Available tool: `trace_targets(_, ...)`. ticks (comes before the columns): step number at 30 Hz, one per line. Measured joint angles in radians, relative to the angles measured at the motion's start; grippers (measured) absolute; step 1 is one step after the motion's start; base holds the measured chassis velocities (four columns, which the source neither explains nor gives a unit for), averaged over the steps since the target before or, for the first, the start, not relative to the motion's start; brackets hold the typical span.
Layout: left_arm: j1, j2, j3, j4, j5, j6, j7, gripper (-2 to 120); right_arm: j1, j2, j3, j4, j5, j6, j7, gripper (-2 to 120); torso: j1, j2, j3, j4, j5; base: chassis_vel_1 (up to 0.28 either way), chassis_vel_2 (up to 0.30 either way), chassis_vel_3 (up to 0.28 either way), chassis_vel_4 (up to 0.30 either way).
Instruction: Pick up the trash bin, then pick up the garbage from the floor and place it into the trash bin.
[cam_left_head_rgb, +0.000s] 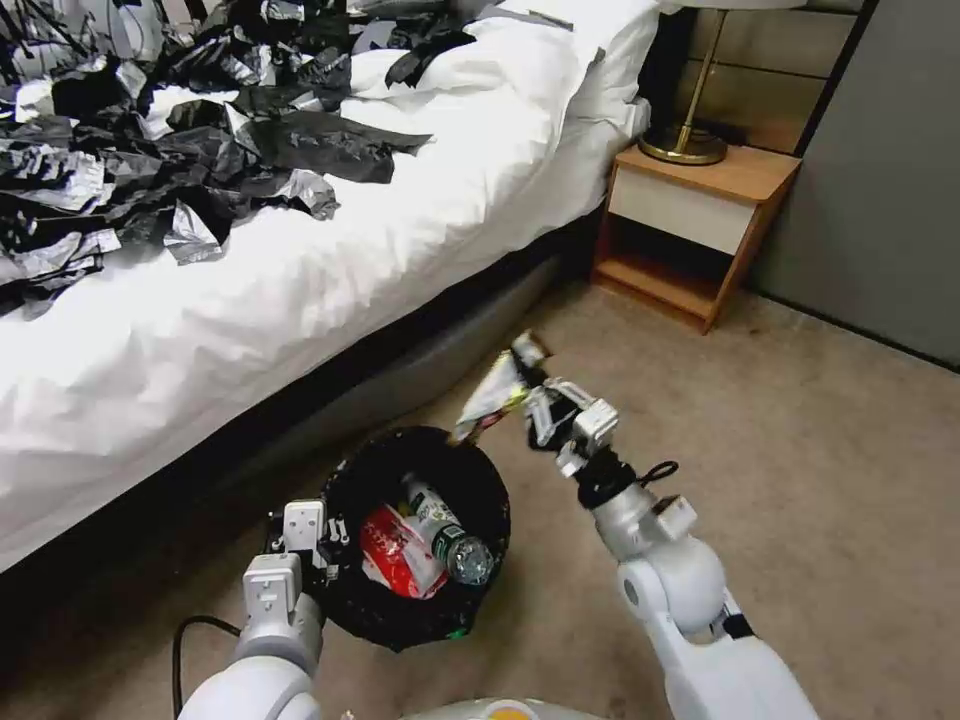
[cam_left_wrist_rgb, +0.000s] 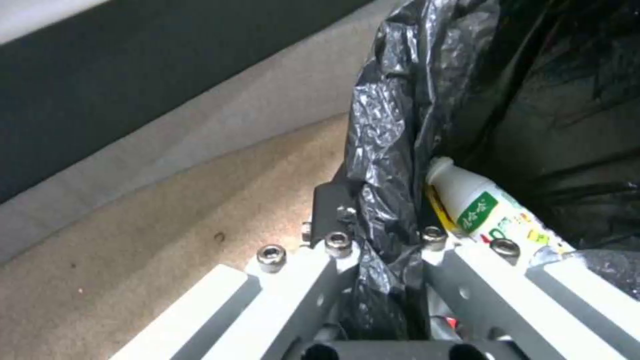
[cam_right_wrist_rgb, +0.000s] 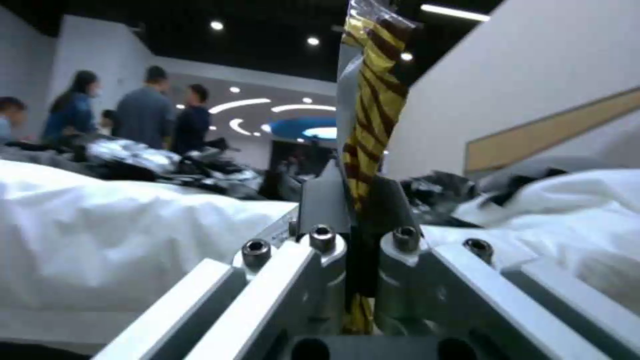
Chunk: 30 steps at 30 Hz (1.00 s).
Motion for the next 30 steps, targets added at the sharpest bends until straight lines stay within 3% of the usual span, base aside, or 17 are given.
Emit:
trace_targets(8, 0.002, -0.002, 0.004, 0.000, 0.002, 0.002, -0.001, 0, 0.012, -0.058, -0.106, 0.003, -0.040, -0.027, -0.005, 0, 0.000, 0.000, 0.000, 0.0002, 0.0000, 0.000, 0.000, 0.000, 0.000)
trace_targets(11, 0.008, -0.004, 0.008, -0.003, 0.005, 0.002, -0.002, 0, 0.043, -0.060, -0.168, -0.089, -0.059, -0.033, 0.017, 0, 0.000, 0.000, 0.000, 0.0001, 0.0001, 0.000, 0.000, 0.000, 0.000)
trace_targets(26, 0.022, -0.010, 0.016, -0.015, 0.017, 0.000, -0.002, 0, 0.083, -0.041, -0.208, -0.209, -0.075, -0.090, 0.033, 0, 0.000, 0.000, 0.000, 0.0001, 0.0001, 0.000, 0.000, 0.000, 0.000)
trace_targets(30, 0.020, -0.011, 0.017, -0.015, 0.019, 0.000, -0.002, 0, 0.070, -0.043, -0.215, -0.210, -0.082, -0.094, 0.033, 14, 0.000, 0.000, 0.000, 0.0000, 0.0001, 0.000, 0.000, 0.000, 0.000)
